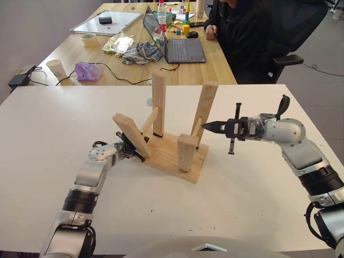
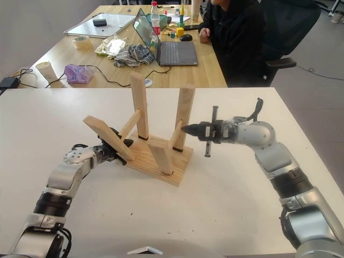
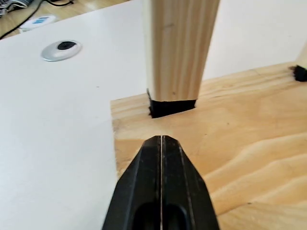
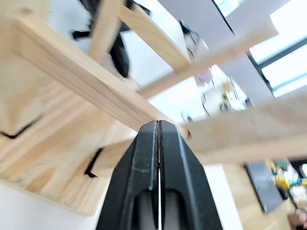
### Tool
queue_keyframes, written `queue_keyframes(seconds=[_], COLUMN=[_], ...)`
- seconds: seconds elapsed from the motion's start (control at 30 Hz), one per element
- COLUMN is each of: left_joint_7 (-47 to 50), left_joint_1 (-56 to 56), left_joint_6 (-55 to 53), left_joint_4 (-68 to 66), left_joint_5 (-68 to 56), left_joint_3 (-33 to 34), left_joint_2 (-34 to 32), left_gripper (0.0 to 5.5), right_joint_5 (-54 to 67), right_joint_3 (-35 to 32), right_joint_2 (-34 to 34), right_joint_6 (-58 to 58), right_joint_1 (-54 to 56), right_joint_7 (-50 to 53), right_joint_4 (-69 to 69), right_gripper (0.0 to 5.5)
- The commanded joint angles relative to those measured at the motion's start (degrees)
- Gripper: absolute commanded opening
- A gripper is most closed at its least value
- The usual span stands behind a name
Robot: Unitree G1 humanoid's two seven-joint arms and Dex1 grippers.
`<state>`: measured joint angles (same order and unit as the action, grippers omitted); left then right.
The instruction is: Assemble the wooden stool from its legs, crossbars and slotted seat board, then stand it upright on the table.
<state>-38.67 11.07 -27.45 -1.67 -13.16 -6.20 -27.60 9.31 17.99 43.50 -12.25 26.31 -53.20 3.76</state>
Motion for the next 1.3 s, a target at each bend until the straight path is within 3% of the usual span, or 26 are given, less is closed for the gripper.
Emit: queue_keyframes(seconds=[0.03, 0.17, 0.27, 0.37, 0.47, 0.6, 0.83, 1.1, 1.23, 1.3], left_joint_7=[-2.96, -1.48, -2.69, -7.75, -17.19, -25.49, -26.1, -29.32, -29.41, -27.67], left_joint_1=[-4.03, -4.23, -1.91, 2.2, 6.66, 9.49, 15.83, 23.46, 26.49, 28.62], left_joint_6=[-6.33, -10.62, -12.38, -12.21, -5.47, 5.72, 18.71, 14.14, 9.57, 3.9], left_joint_4=[11.83, 16.3, 15.82, 12.32, 2.26, -9.09, -25.62, -39.4, -46.1, -49.1], left_joint_5=[-4.33, -5.71, -9.6, -13.44, -11.76, -8.22, -2.97, -7.11, -6.44, -5.83], left_joint_3=[-1.08, -0.14, 7.36, 13.97, 11.69, 4.88, 1.19, 4.74, 5.47, 5.66], left_joint_2=[-1.2, -1.13, -4.24, -9.72, -13.94, -10.21, -2.22, 4.62, 5.46, 5.33], left_gripper=[0.0, 0.0, 0.0, 0.0, 0.0, 0.79, 2.16, 1.98, 1.69, 1.69], right_joint_5=[0.89, 1.16, 6.82, 12.8, 12.36, 9.56, 6.69, 8.85, 12.8, 13.75], right_joint_3=[-1.66, -4.81, -13.41, -18.97, -18.06, -14.21, -7.82, -8.56, -11.56, -12.97], right_joint_2=[1.37, -0.16, -4.96, -6.99, -7.32, -6.84, -8.89, -16.11, -19.45, -20.38], right_joint_6=[2.53, 3.79, 11.57, 21.08, 23.77, 23.74, 25.38, 29.94, 41.19, 51.27], right_joint_1=[-1.24, -0.32, 4.2, 7.45, 4.41, -0.68, -3.02, 3.14, 8.75, 12.95], right_joint_7=[-5.34, -5.74, 3.14, 5.79, 4.08, -0.08, -7.02, -9.68, -10.16, -9.84], right_joint_4=[2.8, 4.59, 7.63, 10.42, 9.49, 8.54, 9.6, 20.56, 28.61, 35.03], right_gripper=[0.02, 0.02, 0.02, 0.02, 0.02, 0.87, 2.41, 2.47, 1.54, 1.49])
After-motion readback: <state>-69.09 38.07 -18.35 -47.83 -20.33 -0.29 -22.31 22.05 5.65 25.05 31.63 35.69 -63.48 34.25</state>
